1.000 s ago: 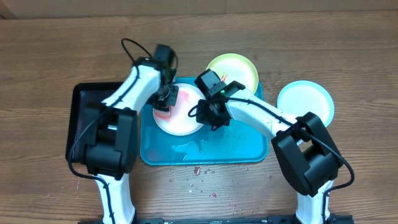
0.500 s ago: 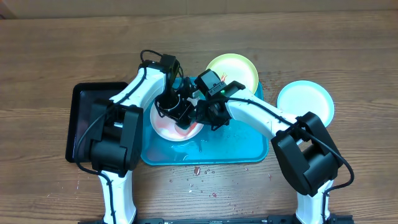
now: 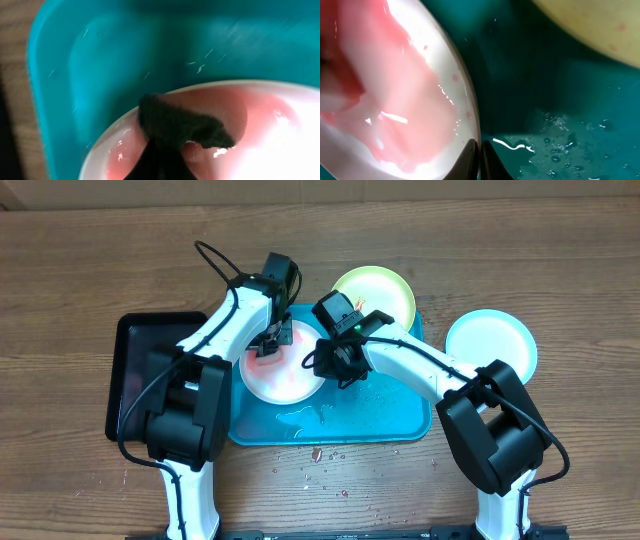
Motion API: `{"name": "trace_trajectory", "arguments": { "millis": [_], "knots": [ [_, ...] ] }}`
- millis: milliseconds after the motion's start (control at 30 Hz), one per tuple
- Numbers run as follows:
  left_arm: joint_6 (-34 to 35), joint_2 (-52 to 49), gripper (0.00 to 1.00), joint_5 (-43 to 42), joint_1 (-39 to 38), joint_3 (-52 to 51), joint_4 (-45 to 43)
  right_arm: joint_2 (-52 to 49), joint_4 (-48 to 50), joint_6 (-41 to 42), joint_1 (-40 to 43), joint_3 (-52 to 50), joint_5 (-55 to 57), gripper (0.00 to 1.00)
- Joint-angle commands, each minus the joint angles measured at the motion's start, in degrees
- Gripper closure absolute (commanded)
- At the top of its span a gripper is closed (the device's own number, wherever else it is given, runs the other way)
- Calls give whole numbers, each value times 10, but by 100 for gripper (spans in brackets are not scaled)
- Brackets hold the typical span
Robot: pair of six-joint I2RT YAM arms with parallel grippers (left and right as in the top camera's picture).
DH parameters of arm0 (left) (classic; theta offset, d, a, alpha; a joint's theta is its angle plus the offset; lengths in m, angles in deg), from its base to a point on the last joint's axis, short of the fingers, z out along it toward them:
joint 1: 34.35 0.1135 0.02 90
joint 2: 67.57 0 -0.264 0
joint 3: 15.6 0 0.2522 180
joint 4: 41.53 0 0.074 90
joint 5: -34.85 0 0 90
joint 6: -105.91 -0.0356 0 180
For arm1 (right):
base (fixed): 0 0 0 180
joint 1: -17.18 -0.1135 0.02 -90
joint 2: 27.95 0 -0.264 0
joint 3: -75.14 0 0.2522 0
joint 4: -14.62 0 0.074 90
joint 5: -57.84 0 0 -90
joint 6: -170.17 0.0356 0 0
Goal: Clean dirty plates on tray and stack at the side
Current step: 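Scrub the white plate with the sponge while right gripper holds rim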
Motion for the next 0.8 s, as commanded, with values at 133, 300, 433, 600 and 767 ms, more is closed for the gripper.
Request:
{"name": "trace_trajectory", "arguments": {
  "millis": [133, 300, 433, 600, 767],
  "knots": [
    [-296, -28, 96, -204, -1, -11, 136, -2, -13, -10, -5, -2, -3, 96],
    [-474, -28, 96, -406, -5, -11, 162, -2, -13, -10, -5, -2, -3, 96],
    [-433, -28, 96, -414, -4, -11, 97, -2, -14, -10, -5, -2, -3, 96],
    [-227, -28, 96, -259, 1, -11, 3, -2, -15, -10, -5, -2, -3, 96],
    [63, -28, 96, 82, 7, -11, 0, -2, -16, -10, -5, -2, -3, 96]
  ]
}}
